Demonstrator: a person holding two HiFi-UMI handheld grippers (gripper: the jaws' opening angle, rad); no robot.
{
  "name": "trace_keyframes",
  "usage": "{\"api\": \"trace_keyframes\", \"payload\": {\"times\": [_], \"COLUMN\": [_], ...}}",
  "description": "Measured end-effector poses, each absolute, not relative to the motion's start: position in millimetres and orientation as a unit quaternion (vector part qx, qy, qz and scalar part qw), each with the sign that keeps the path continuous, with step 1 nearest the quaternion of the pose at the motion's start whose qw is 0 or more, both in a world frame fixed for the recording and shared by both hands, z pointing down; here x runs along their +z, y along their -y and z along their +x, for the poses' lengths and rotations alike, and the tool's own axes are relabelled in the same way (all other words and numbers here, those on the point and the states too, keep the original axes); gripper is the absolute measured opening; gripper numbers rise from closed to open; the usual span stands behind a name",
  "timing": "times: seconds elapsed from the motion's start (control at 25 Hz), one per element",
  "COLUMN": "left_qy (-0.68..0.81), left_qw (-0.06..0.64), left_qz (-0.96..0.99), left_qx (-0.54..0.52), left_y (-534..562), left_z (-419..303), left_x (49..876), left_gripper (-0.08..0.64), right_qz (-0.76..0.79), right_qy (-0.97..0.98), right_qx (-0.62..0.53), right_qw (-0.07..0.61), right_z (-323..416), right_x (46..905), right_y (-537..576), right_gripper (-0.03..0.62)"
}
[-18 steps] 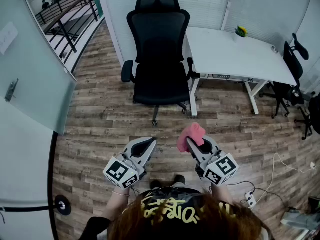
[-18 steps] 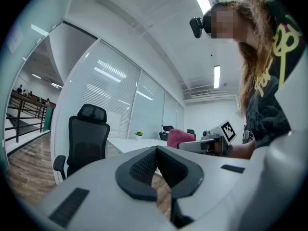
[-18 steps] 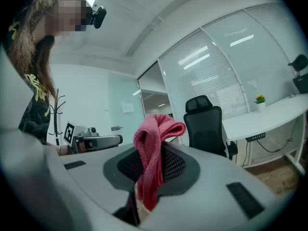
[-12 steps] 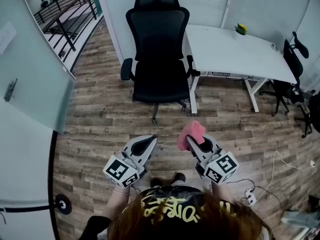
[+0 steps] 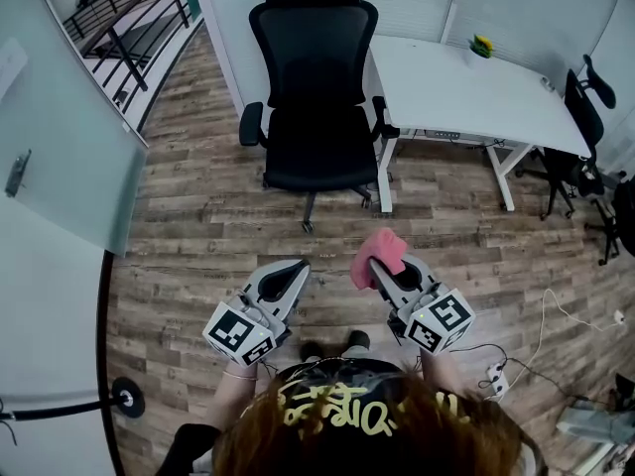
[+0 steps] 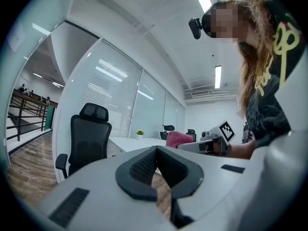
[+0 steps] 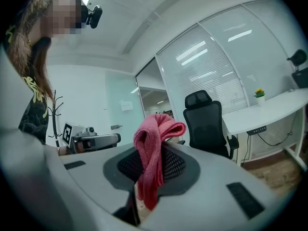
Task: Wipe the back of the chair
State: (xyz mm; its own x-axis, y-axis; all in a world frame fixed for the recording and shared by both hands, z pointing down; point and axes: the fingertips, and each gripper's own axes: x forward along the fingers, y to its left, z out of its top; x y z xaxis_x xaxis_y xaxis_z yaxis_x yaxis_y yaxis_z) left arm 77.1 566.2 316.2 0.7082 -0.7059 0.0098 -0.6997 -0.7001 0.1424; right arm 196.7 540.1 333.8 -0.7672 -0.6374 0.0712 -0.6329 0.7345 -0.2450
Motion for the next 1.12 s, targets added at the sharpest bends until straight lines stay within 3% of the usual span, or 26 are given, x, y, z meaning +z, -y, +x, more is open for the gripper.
{"api": "trace_keyframes", "payload": {"times": [1.12], "left_qy": [0.359], "left_qw": [0.098], "left_qz": [0.928], "left_qx": [-0.015], "left_y": [-615], "left_z": [22], "left_x": [346], "left_gripper": [-0.008], "right_qz": [-0.379], "right_qy": [-0.913], "right_qx": [-0.150], "right_qw": [0.015], "right_z": [152], "right_x": [352], "right_y": [-591], "right_gripper": [0.067]}}
